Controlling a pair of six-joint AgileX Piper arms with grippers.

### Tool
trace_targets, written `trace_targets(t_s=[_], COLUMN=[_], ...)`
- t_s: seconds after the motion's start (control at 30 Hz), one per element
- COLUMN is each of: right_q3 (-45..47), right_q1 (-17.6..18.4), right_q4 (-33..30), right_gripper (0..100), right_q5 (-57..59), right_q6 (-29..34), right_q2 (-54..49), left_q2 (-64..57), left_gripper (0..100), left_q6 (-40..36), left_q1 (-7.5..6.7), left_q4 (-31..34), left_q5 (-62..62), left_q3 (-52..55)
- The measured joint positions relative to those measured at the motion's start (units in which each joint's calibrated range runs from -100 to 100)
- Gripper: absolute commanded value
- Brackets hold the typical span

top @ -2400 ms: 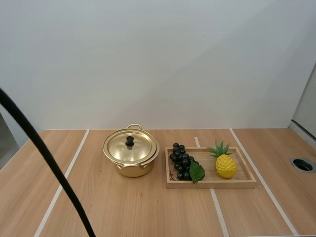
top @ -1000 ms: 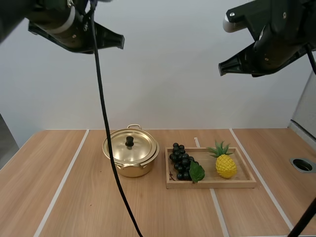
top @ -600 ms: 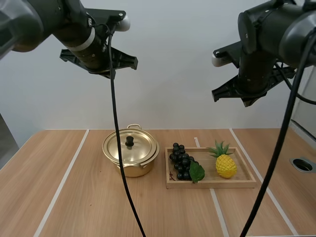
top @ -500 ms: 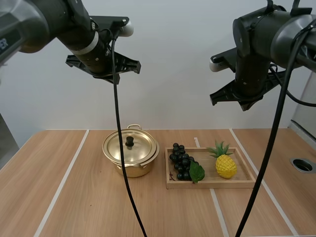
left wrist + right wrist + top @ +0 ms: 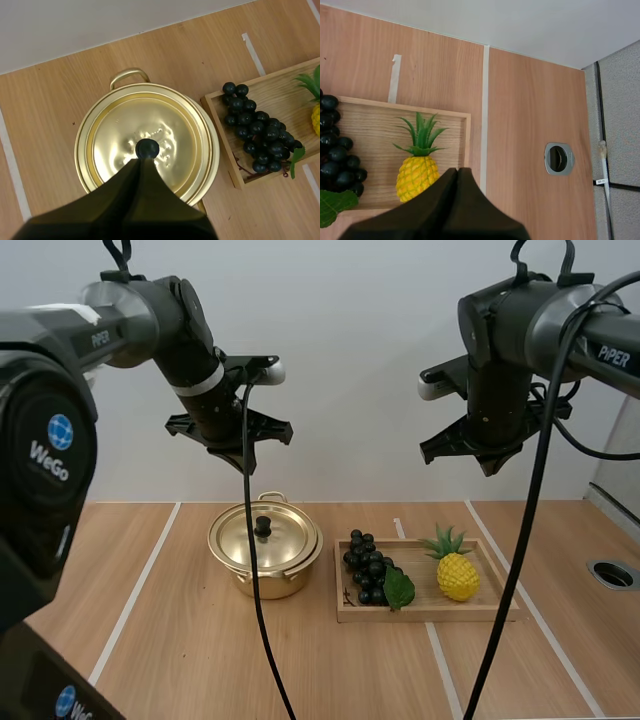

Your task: Open the pot, put the pineapple inside, and close it

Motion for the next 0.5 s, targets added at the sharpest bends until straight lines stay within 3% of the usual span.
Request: trace_targets(t_s=[0.13, 0.2, 0.27, 0.37, 0.5], right_q3=[2.4, 3.6, 4.5, 5.0, 5.0], right_q1=[0.0, 0.0, 0.0, 0.0, 0.0], right_q4=[-0.3, -0.3, -0.3, -0.3, -0.5], right_gripper=[0, 0, 0, 0, 0], right_q5=[-0.8, -1.5, -2.5, -4.2, -5.8], right_q6=[0.0, 0.0, 0.0, 0.0, 0.0], right_q2=[0.8, 1.4, 1.9, 2.3, 2.3], left_q2=[2.3, 3.3, 4.2, 5.4, 6.7], left_gripper=[0, 6, 18, 46, 100], left_q6=[1.4, 2.4, 4.1, 6.6, 8.0], left_q1=[0.00, 0.00, 0.00, 0.00, 0.00], left_q4=[0.0, 0.0, 0.0, 0.0, -0.1], left_q5=[0.0, 0.0, 0.0, 0.0, 0.1], left_q3=[0.0, 0.1, 0.8, 1.9, 2.3])
